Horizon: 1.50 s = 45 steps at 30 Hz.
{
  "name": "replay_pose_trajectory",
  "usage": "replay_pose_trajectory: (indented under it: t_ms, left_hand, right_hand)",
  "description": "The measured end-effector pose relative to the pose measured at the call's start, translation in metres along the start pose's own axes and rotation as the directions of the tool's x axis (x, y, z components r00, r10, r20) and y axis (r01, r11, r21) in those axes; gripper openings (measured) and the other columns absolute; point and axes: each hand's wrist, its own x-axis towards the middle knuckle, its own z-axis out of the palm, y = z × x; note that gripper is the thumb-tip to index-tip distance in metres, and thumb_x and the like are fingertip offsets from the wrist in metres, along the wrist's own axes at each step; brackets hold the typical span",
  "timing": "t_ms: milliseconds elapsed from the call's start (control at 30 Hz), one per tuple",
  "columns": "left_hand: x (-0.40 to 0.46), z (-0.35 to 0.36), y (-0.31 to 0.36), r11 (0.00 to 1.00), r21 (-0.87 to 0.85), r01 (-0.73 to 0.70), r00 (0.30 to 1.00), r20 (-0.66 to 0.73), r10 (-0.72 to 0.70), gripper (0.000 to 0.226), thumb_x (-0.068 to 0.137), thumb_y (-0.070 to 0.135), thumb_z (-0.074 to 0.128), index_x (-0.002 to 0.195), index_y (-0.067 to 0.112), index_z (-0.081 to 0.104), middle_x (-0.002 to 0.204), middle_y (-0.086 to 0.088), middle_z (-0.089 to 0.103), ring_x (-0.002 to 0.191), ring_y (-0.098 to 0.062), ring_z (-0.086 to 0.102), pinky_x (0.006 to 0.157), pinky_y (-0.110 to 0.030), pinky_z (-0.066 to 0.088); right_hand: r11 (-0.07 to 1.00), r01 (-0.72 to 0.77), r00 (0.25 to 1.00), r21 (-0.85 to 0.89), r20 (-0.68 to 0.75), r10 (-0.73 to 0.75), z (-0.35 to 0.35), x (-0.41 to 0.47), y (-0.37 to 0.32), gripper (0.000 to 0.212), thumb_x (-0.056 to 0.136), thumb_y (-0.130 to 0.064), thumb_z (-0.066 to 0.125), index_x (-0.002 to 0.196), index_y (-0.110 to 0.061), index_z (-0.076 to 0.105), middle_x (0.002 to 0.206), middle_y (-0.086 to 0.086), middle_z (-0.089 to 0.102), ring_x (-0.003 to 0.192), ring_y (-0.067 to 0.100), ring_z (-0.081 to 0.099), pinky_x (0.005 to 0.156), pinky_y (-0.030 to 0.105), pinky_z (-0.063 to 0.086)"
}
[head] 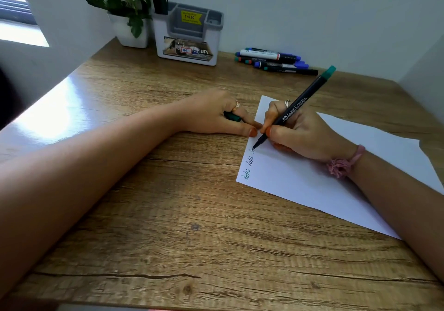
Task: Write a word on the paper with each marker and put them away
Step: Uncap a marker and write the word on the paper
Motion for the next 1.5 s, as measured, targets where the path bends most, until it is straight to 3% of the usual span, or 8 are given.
replay_pose_trajectory:
  t_ms: [167, 333, 467, 900, 1033, 1167, 1333, 1500]
  left_hand:
    - [-0.0025, -0.0001, 0.0053, 1.0, -0.003, 0.01, 1.0, -0.004, -0.01, 0.045, 0.07, 0.072, 0.044, 0.11, 0.052, 0.054, 0.089, -0.005, 0.07, 0.078, -0.023, 0.059, 0.07, -0.043, 0.046]
    - [-0.0026, -0.0005, 0.0076, 1.0, -0.012, 0.015, 1.0, -0.003, -0.015, 0.044, 0.067, 0.07, 0.042, 0.107, 0.054, 0.053, 0.084, -0.002, 0.069, 0.073, -0.018, 0.055, 0.062, -0.035, 0.039]
    - [-0.0017, -0.0001, 0.0045, 1.0, -0.006, 0.008, 1.0, -0.006, -0.008, 0.042, 0.069, 0.07, 0.043, 0.106, 0.054, 0.054, 0.087, -0.005, 0.07, 0.077, -0.022, 0.058, 0.066, -0.042, 0.044]
    - [0.0001, 0.0007, 0.0035, 1.0, 0.008, 0.011, 1.0, -0.009, -0.011, 0.04, 0.071, 0.073, 0.043, 0.106, 0.055, 0.053, 0.087, -0.006, 0.069, 0.075, -0.02, 0.055, 0.063, -0.036, 0.04]
    - [0.0011, 0.0012, -0.0007, 1.0, 0.0, 0.007, 1.0, -0.006, -0.007, 0.031, 0.069, 0.079, 0.043, 0.095, 0.064, 0.051, 0.091, -0.007, 0.07, 0.081, -0.022, 0.06, 0.072, -0.045, 0.047]
    - [0.0012, 0.0017, 0.0014, 1.0, -0.008, 0.006, 1.0, 0.004, -0.006, 0.039, 0.069, 0.079, 0.044, 0.101, 0.059, 0.053, 0.091, -0.005, 0.071, 0.082, -0.024, 0.061, 0.073, -0.047, 0.047]
    - [0.0011, 0.0019, 0.0005, 1.0, -0.011, 0.011, 1.0, 0.02, -0.01, 0.033, 0.065, 0.08, 0.037, 0.091, 0.064, 0.052, 0.094, -0.005, 0.071, 0.085, -0.022, 0.062, 0.077, -0.052, 0.049]
    - [-0.0017, 0.0017, 0.0031, 1.0, -0.024, 0.004, 1.0, -0.006, -0.005, 0.044, 0.067, 0.078, 0.039, 0.103, 0.058, 0.054, 0.094, -0.004, 0.071, 0.085, -0.022, 0.061, 0.078, -0.051, 0.049]
  right_hand:
    - [1.0, -0.015, 1.0, -0.006, -0.013, 0.015, 0.0009, 0.0001, -0.0011, 0.004, 0.075, -0.005, 0.05, 0.077, -0.007, 0.052, 0.048, -0.015, 0.059, 0.039, 0.001, 0.047, 0.041, 0.011, 0.037]
    - [1.0, -0.003, 1.0, 0.003, -0.007, 0.003, -0.0007, -0.0002, -0.001, 0.01, 0.075, -0.001, 0.05, 0.072, -0.01, 0.053, 0.047, -0.013, 0.055, 0.038, 0.001, 0.045, 0.04, 0.012, 0.036]
    - [1.0, -0.008, 1.0, 0.017, -0.029, 0.009, 0.0002, 0.0001, -0.0003, 0.009, 0.076, -0.002, 0.05, 0.073, -0.01, 0.054, 0.046, -0.011, 0.056, 0.038, 0.002, 0.044, 0.04, 0.014, 0.036]
    - [1.0, -0.005, 0.999, -0.002, -0.043, 0.005, -0.0016, 0.0003, 0.0015, 0.009, 0.076, -0.002, 0.051, 0.073, -0.01, 0.053, 0.047, -0.01, 0.055, 0.04, 0.004, 0.046, 0.041, 0.016, 0.039]
    - [1.0, -0.011, 0.998, 0.013, -0.067, 0.012, -0.0014, 0.0006, 0.0032, 0.01, 0.076, -0.003, 0.051, 0.074, -0.013, 0.053, 0.047, -0.009, 0.053, 0.04, 0.005, 0.044, 0.041, 0.018, 0.038]
    - [1.0, -0.005, 0.998, -0.001, -0.056, 0.005, -0.0008, 0.0011, 0.0026, 0.009, 0.076, -0.004, 0.051, 0.074, -0.013, 0.053, 0.046, -0.009, 0.054, 0.04, 0.003, 0.045, 0.041, 0.015, 0.037]
    - [1.0, -0.003, 0.999, 0.011, -0.041, 0.004, -0.0004, 0.0016, 0.0026, 0.01, 0.077, -0.004, 0.051, 0.074, -0.013, 0.053, 0.046, -0.009, 0.055, 0.039, 0.003, 0.044, 0.041, 0.015, 0.037]
    - [0.999, -0.013, 0.995, 0.047, -0.095, 0.017, -0.002, 0.002, 0.0046, 0.012, 0.076, -0.005, 0.051, 0.072, -0.015, 0.054, 0.047, -0.005, 0.051, 0.04, 0.008, 0.043, 0.039, 0.019, 0.036]
